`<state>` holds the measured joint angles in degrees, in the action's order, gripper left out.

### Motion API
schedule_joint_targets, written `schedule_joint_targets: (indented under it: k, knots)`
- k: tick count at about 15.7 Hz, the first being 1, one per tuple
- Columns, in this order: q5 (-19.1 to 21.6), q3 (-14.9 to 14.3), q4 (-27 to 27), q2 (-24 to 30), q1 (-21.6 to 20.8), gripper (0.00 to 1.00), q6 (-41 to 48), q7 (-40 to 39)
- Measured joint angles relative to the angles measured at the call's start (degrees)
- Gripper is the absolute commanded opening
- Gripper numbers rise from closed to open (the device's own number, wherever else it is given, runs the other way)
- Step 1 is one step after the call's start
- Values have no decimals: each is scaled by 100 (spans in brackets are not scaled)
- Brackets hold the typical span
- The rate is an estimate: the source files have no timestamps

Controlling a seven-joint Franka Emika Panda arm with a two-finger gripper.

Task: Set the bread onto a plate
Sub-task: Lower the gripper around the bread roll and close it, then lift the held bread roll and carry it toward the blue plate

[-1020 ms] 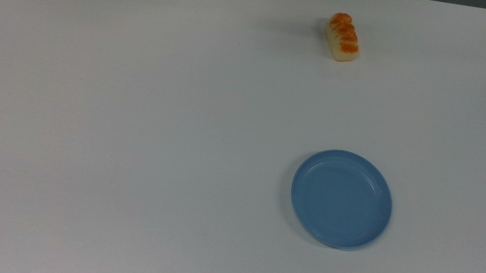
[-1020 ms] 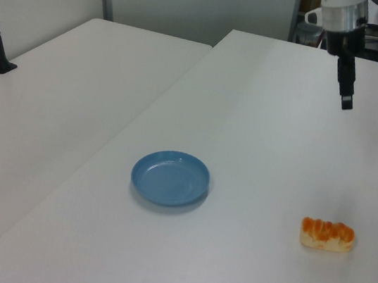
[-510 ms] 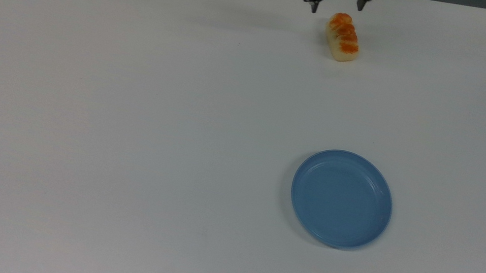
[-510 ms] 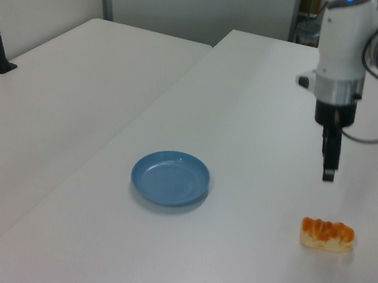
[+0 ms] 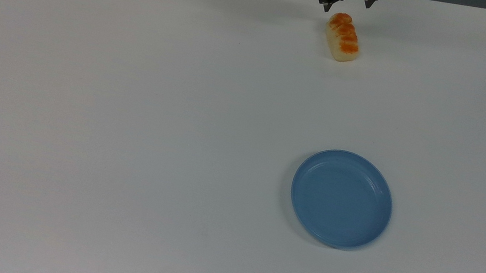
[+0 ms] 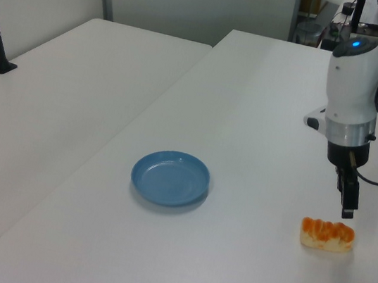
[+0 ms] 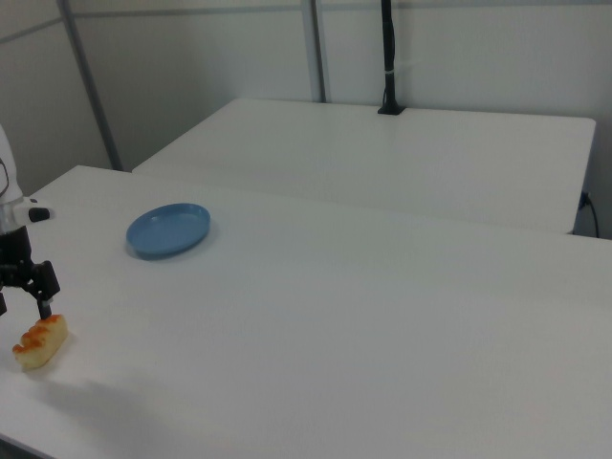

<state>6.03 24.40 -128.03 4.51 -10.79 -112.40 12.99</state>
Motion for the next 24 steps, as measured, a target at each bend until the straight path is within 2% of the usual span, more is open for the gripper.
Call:
schedule_joint_targets:
  k: [7, 14, 16, 17, 20, 24]
  knots:
    - [-161, 120, -89, -678, -154, 100, -750, 744]
    - [-952, 119, -273, -755, -153, 100, -1046, 1108]
    - [-977, 121, -315, -778, -175, 81, -1047, 1114]
    - [-980, 121, -328, -802, -217, 65, -1047, 1125]
    - [-995, 127, -333, -873, -334, 44, -1048, 1338]
    - [-996, 125, -231, -866, -292, 44, -1049, 1456]
